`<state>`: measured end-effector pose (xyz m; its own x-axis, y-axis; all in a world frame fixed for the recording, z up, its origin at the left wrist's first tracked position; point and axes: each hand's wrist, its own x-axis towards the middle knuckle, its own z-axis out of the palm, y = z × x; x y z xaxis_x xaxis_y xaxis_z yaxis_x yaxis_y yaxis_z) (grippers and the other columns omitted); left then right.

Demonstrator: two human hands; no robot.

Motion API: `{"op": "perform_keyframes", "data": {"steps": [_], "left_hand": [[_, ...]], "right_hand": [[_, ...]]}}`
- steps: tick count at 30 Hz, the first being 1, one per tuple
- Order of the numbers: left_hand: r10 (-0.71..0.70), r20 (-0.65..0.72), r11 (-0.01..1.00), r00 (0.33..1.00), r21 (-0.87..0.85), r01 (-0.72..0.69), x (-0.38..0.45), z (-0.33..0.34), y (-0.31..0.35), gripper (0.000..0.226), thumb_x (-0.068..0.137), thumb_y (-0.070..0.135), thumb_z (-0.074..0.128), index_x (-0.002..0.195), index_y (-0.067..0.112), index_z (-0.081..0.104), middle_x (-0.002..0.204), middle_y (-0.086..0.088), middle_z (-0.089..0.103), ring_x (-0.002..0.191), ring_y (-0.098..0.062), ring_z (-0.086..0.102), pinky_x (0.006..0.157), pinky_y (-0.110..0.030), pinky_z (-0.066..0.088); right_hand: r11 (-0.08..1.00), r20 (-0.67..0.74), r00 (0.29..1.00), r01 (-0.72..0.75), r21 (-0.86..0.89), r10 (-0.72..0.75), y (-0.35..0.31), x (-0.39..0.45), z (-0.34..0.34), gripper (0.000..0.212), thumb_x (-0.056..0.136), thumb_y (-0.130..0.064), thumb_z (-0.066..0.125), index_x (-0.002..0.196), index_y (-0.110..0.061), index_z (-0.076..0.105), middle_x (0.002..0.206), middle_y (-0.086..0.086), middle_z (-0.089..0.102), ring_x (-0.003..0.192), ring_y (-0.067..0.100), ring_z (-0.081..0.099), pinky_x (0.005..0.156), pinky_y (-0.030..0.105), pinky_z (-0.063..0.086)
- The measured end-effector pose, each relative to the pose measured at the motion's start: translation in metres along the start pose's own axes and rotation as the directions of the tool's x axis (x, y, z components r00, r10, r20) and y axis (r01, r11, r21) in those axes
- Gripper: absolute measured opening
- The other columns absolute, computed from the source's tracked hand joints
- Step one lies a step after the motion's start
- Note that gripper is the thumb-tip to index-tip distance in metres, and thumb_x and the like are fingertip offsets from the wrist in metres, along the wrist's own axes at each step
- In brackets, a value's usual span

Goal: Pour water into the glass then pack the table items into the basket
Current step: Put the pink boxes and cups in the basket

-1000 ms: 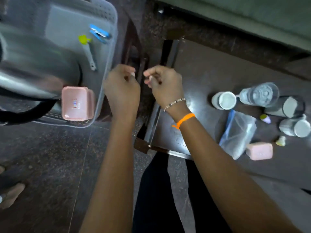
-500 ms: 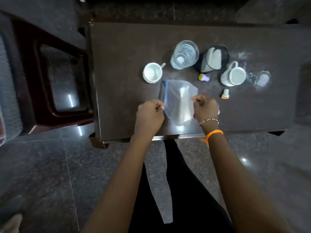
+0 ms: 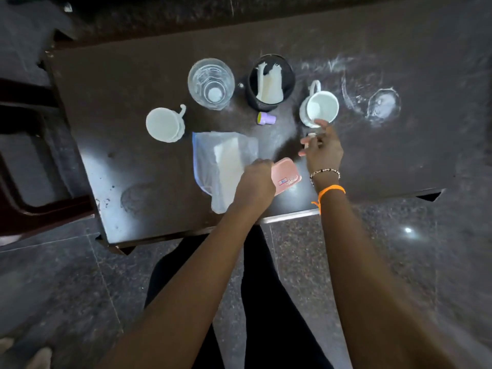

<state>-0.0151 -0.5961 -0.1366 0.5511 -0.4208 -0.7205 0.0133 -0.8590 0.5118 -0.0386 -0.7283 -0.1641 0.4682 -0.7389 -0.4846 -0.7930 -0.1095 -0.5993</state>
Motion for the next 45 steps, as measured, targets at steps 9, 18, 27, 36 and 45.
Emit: {"op": "perform_keyframes", "data": {"steps": [9, 18, 27, 36, 45], "left_hand": [[-0.081, 0.007, 0.963, 0.997, 0.260, 0.077, 0.056, 0.029, 0.014, 0.034, 0.085, -0.001, 0.054, 0.119, 0.003, 0.053, 0.125, -0.016, 0.054, 0.115, -0.031, 0.053, 0.092, -0.037, 0.044], [-0.096, -0.075, 0.985, 0.993, 0.138, 0.106, 0.058, 0.020, 0.017, 0.024, 0.094, 0.002, 0.046, 0.115, 0.003, 0.056, 0.118, -0.019, 0.061, 0.108, -0.032, 0.059, 0.088, -0.036, 0.050], [-0.153, -0.244, 0.975, 0.958, -0.195, 0.106, 0.019, -0.015, -0.005, 0.014, 0.094, 0.007, 0.047, 0.100, 0.006, 0.059, 0.109, -0.014, 0.064, 0.101, -0.029, 0.059, 0.087, -0.037, 0.051], [-0.279, -0.350, 0.871, 0.894, -0.485, 0.082, -0.060, -0.068, -0.076, 0.011, 0.087, 0.007, 0.056, 0.093, 0.011, 0.064, 0.098, -0.004, 0.068, 0.087, -0.016, 0.061, 0.070, -0.017, 0.041], [-0.532, -0.583, 0.755, 0.615, -0.654, 0.033, -0.157, -0.179, -0.208, 0.022, 0.086, 0.003, 0.055, 0.101, 0.009, 0.069, 0.088, 0.005, 0.066, 0.078, -0.008, 0.061, 0.066, -0.011, 0.046]], "right_hand": [[0.992, 0.159, 0.985, -0.048, -0.114, 0.066, -0.002, 0.049, 0.003, 0.033, 0.086, -0.001, 0.042, 0.114, -0.007, 0.060, 0.097, 0.022, 0.071, 0.081, 0.039, 0.070, 0.072, 0.038, 0.058], [0.981, 0.006, 0.997, -0.076, -0.180, 0.078, -0.001, 0.050, 0.002, 0.021, 0.087, -0.019, 0.055, 0.100, -0.010, 0.068, 0.096, 0.018, 0.073, 0.097, 0.031, 0.066, 0.084, 0.031, 0.050], [0.976, -0.130, 0.984, 0.099, -0.194, -0.125, -0.010, -0.003, -0.013, 0.017, 0.085, -0.021, 0.060, 0.092, -0.008, 0.069, 0.089, 0.014, 0.075, 0.090, 0.029, 0.067, 0.074, 0.028, 0.041], [0.943, -0.011, 0.965, 0.253, -0.214, -0.262, -0.033, -0.094, 0.023, 0.015, 0.085, -0.022, 0.061, 0.089, -0.008, 0.067, 0.080, 0.015, 0.075, 0.080, 0.029, 0.070, 0.073, 0.027, 0.046], [0.741, 0.332, 0.708, 0.671, -0.040, -0.623, -0.150, -0.201, 0.117, 0.015, 0.083, -0.020, 0.066, 0.084, -0.005, 0.063, 0.076, 0.012, 0.068, 0.069, 0.029, 0.063, 0.068, 0.042, 0.053]]}}
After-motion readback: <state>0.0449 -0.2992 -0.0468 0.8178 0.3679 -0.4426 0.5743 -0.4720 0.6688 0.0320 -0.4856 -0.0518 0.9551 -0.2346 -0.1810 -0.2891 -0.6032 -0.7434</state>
